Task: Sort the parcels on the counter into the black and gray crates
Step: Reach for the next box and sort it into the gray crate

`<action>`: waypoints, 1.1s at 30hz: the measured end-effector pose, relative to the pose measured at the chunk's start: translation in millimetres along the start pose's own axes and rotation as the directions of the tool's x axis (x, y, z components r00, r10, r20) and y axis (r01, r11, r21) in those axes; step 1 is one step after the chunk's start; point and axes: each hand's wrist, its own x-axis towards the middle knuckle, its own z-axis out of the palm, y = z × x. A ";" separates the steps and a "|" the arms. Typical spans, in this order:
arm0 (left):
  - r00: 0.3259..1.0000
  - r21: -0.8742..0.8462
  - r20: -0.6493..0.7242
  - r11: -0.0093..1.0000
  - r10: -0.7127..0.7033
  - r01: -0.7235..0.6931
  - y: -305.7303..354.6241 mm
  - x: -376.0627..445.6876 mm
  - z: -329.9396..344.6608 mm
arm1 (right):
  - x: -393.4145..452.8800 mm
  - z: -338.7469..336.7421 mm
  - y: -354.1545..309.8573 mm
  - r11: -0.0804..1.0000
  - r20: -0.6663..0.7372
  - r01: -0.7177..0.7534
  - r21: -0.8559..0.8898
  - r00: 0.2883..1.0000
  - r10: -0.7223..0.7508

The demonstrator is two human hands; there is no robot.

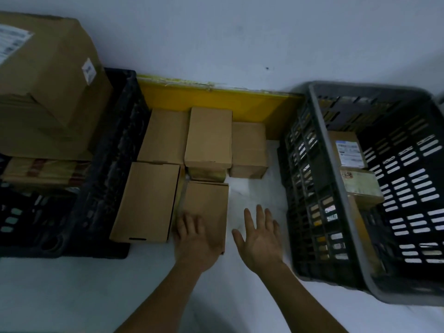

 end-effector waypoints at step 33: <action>0.974 -0.929 -0.076 -0.370 0.214 0.008 -23.5 -71.4 -126.1 | -53.2 -74.2 -40.4 0.105 -0.190 0.187 0.977 0.982 0.021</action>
